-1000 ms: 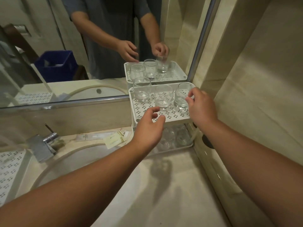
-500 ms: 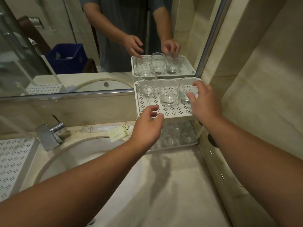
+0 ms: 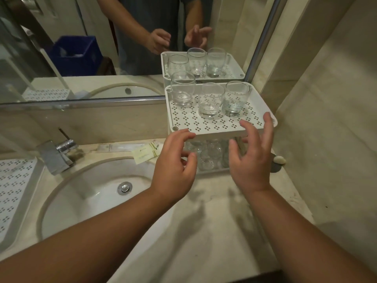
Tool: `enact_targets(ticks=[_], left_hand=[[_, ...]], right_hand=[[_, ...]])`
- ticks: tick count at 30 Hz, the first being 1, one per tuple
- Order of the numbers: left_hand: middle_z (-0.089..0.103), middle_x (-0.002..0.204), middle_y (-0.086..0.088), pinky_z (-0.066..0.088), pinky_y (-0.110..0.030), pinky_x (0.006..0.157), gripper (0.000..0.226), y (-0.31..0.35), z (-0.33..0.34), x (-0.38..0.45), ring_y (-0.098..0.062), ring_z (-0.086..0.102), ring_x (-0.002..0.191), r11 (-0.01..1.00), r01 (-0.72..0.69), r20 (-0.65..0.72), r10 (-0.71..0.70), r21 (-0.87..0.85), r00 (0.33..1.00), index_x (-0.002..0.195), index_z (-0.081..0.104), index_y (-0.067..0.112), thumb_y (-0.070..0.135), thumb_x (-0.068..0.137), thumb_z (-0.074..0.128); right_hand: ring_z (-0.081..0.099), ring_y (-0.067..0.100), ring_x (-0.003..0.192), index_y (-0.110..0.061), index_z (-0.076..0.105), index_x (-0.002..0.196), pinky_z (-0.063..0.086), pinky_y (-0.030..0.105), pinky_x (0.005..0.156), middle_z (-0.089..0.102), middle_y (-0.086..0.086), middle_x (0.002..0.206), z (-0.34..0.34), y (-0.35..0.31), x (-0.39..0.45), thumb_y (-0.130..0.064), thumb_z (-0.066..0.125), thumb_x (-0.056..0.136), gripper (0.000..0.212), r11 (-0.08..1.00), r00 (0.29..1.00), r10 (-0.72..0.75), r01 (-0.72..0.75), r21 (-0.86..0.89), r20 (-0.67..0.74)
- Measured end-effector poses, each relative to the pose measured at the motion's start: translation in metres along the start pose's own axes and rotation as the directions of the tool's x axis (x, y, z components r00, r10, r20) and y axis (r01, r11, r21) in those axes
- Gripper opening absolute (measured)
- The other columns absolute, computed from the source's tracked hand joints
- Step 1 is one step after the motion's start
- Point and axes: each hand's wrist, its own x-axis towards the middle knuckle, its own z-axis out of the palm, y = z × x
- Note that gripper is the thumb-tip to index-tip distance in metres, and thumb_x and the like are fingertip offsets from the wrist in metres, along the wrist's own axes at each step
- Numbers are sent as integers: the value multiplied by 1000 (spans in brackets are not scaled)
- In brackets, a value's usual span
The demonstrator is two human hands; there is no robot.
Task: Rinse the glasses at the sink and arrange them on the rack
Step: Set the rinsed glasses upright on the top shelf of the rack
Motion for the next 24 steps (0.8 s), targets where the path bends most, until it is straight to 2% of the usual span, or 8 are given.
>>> enact_targets(ticks=[4,7,11,13,16,20,22,24], left_hand=[[48,121,18,46,-10,70,38,-10,-2,-10,-6,61,87,998,59,-8,-59,-1,998,121,51,37,14,91,53],[48,118,26,44,-8,70,37,-19,-3,-16,-5,61,83,993,116,44,-117,24,992,121,50,43,21,91,51],[48,118,25,41,-5,71,36,-31,-6,-24,-1,60,81,972,224,109,-231,71,967,124,51,41,22,94,54],[47,122,21,41,-4,72,36,-37,-8,-28,1,61,80,955,280,126,-291,101,948,127,52,37,21,95,54],[45,128,18,40,-3,72,40,-44,-14,-32,3,62,76,921,362,147,-382,145,912,132,50,36,22,95,54],[43,137,14,39,-17,80,46,-54,-22,-34,-3,62,81,841,484,174,-529,242,831,139,46,36,30,94,54],[45,140,9,37,-20,84,47,-57,-26,-35,-7,57,90,804,532,176,-583,264,794,140,46,36,32,94,54],[47,141,7,38,-23,88,47,-59,-31,-36,-11,56,100,779,565,170,-616,271,769,140,46,35,34,94,55]], right_hand=[[54,20,100,-13,60,121,50,29,89,42,8,132,8,3,-25,-14,63,87,34,1000,1000,-22,22,18,20],[55,16,86,-18,61,118,53,37,77,43,0,117,21,2,-43,-14,66,87,32,995,985,85,-91,31,151],[58,15,78,-22,58,124,54,41,73,41,3,136,44,1,-51,-17,65,90,35,982,914,185,-182,-44,360],[65,27,86,-25,52,134,54,39,79,26,8,157,56,1,-46,-20,62,91,44,977,860,214,-183,-112,464],[63,35,110,-32,39,148,50,37,87,11,15,163,76,1,-33,-25,60,92,60,959,775,253,-123,-254,580],[44,23,135,-32,33,151,45,35,98,27,5,159,108,8,-12,-30,55,95,60,921,684,261,35,-388,681],[39,21,138,-34,29,152,43,34,98,25,1,159,125,11,-3,-33,47,99,56,879,607,324,91,-468,725],[47,23,132,-36,35,147,44,33,92,38,-2,154,141,12,4,-34,44,100,48,852,576,397,58,-520,715]])
